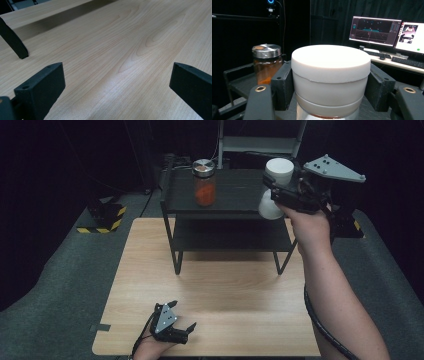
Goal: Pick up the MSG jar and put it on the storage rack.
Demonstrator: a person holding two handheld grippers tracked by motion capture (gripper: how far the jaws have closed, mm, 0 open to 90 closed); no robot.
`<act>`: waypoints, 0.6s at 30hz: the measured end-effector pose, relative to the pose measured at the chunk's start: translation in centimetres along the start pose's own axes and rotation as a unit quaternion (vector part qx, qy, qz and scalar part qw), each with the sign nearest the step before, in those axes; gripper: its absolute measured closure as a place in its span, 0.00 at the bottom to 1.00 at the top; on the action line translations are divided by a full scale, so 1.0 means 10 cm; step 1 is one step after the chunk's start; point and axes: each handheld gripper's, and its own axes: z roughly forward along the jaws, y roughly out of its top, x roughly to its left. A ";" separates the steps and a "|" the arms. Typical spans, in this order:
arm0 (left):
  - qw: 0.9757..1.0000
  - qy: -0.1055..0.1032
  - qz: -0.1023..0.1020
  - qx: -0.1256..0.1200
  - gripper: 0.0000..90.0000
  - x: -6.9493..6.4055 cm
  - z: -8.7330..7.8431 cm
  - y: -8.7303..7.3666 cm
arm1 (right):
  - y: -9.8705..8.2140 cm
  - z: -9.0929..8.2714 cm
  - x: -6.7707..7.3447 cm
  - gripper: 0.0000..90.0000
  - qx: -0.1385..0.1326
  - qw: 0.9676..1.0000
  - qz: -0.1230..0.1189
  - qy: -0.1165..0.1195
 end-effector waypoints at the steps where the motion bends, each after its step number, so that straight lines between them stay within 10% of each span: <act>1: 1.000 -0.001 -0.001 0.000 0.00 0.00 0.00 0.00 | 0.00 0.00 0.00 0.38 0.000 1.000 0.000 0.000; 18: 1.000 -0.003 -0.009 -0.012 0.00 0.03 -0.02 -0.04 | 0.04 0.62 0.03 0.38 0.011 1.000 0.008 0.002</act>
